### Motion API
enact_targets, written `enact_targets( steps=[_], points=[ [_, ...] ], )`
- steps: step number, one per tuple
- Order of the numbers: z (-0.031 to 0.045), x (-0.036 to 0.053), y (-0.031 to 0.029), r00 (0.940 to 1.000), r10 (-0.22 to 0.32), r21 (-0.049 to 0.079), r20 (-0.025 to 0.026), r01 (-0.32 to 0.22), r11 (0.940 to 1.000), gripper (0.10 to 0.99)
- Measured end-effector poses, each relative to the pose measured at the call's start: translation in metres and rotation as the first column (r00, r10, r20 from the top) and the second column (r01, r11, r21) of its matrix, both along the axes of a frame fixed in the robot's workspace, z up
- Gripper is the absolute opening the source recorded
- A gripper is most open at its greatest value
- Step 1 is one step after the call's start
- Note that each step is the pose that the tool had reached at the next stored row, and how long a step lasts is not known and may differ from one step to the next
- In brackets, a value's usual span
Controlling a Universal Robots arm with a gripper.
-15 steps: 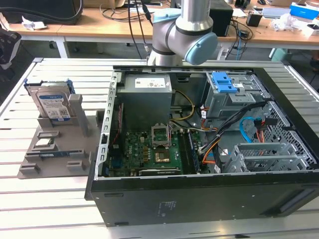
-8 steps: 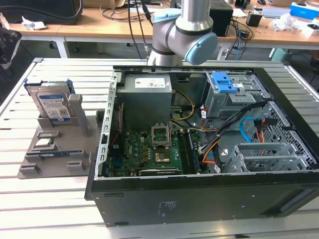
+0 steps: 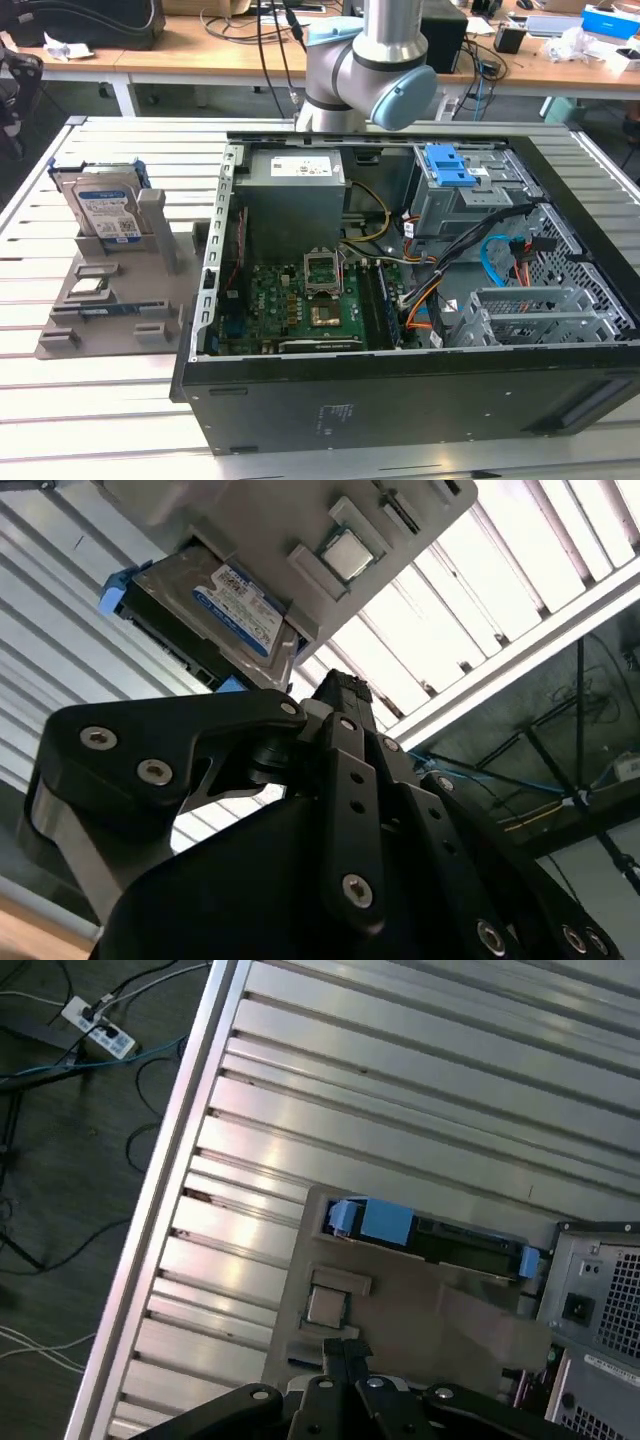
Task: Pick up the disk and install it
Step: 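Pick up the disk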
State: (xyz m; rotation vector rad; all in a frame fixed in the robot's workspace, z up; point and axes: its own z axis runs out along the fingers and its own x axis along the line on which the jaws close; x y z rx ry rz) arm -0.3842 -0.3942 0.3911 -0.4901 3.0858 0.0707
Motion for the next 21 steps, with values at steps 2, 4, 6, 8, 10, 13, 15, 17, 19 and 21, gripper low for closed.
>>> enact_targets(
  steps=[2,4,6,8,10,13,15,17,19,21],
  points=[
    [0.0,0.0,0.0,0.9988,0.049,0.0,0.0001,-0.049,0.9988,0.106],
    [0.0,0.0,0.0,0.995,0.1,0.0,0.0001,-0.1,0.995,0.106],
    [0.0,0.0,0.0,0.9895,0.144,0.0,0.0,-0.144,0.9895,0.106],
    [0.0,0.0,0.0,0.9847,0.174,0.0,0.0001,-0.174,0.9847,0.106],
    [0.0,0.0,0.0,0.9799,0.2,0.0,0.0,-0.2,0.9799,0.106],
    [0.0,0.0,0.0,0.9717,0.236,0.0,0.0001,-0.236,0.9717,0.106],
    [0.0,0.0,0.0,0.9647,0.263,0.0,0.0,-0.263,0.9647,0.106],
    [0.0,0.0,0.0,0.9511,0.309,0.0,0.0,-0.309,0.9511,0.106],
    [0.0,0.0,0.0,0.9398,0.342,0.0,0.0001,-0.342,0.9398,0.106],
    [0.0,0.0,0.0,0.9284,0.371,0.0,0.0001,-0.371,0.9284,0.106]
  ],
)
